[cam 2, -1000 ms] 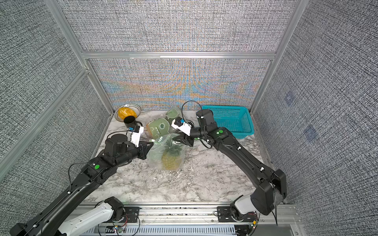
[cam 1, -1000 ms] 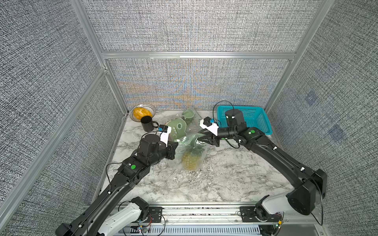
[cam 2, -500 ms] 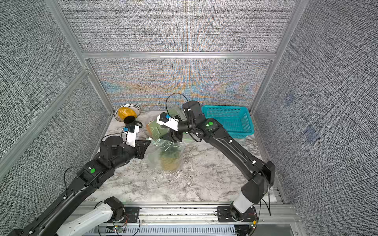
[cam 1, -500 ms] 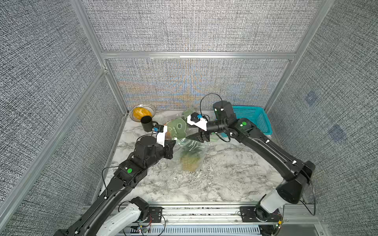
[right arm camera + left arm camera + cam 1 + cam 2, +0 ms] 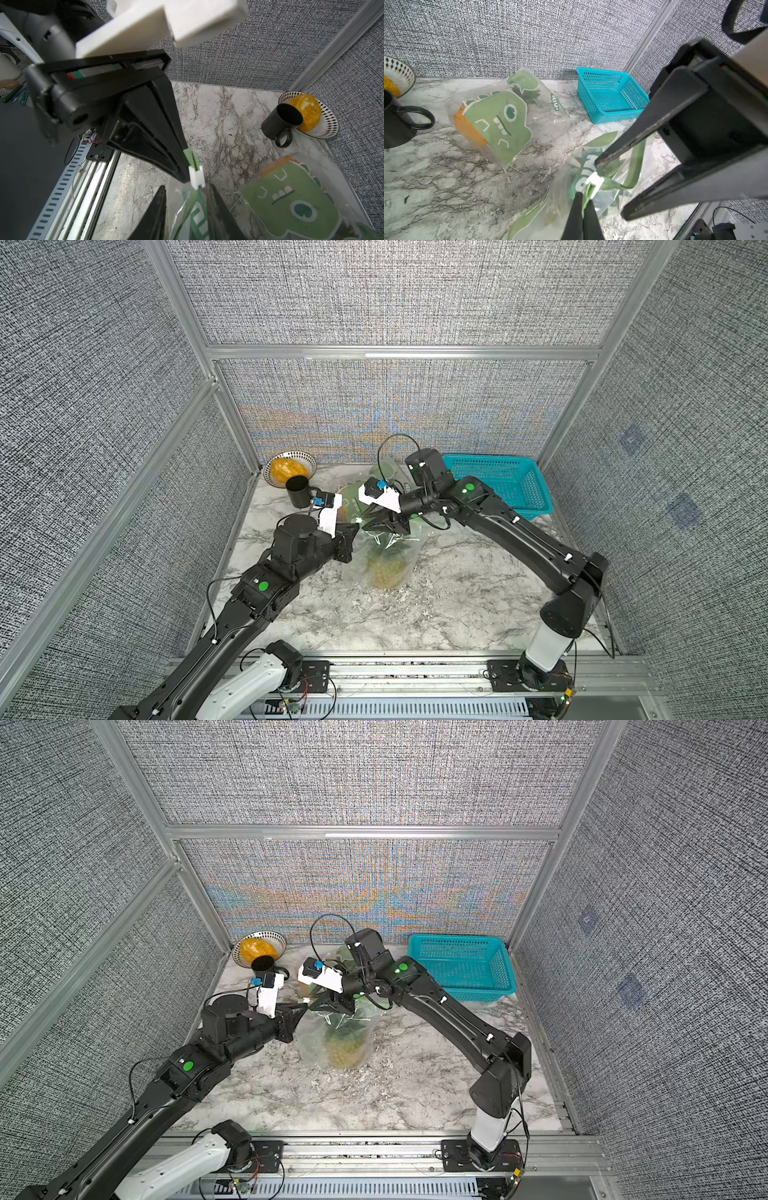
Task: Open the zip-top bag and take out the pineapple
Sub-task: Pick up the zipper food storage bag at the center of the board, then unzip the zipper on the zipper food storage bag.
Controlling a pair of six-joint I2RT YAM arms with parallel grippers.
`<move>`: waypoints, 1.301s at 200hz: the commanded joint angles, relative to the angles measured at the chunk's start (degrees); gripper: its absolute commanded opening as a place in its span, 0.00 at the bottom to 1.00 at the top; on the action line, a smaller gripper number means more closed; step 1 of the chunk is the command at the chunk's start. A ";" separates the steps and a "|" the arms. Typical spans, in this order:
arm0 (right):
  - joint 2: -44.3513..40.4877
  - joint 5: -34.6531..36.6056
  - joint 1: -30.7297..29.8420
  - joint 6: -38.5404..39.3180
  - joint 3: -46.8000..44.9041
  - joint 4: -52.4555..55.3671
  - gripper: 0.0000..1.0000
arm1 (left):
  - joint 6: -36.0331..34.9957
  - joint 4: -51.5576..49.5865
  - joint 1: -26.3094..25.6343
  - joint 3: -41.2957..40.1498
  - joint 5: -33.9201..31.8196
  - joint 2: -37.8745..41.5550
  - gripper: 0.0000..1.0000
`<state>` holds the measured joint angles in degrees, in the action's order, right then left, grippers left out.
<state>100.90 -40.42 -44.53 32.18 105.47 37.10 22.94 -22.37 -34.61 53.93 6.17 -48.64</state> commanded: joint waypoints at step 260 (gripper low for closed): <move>3.82 -0.57 -0.82 -2.66 3.24 1.07 0.00 | -1.71 -1.01 0.15 0.56 -1.96 0.83 0.00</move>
<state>104.66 -41.58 -45.30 29.26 108.73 36.91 21.85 -24.49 -34.41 53.98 4.86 -48.03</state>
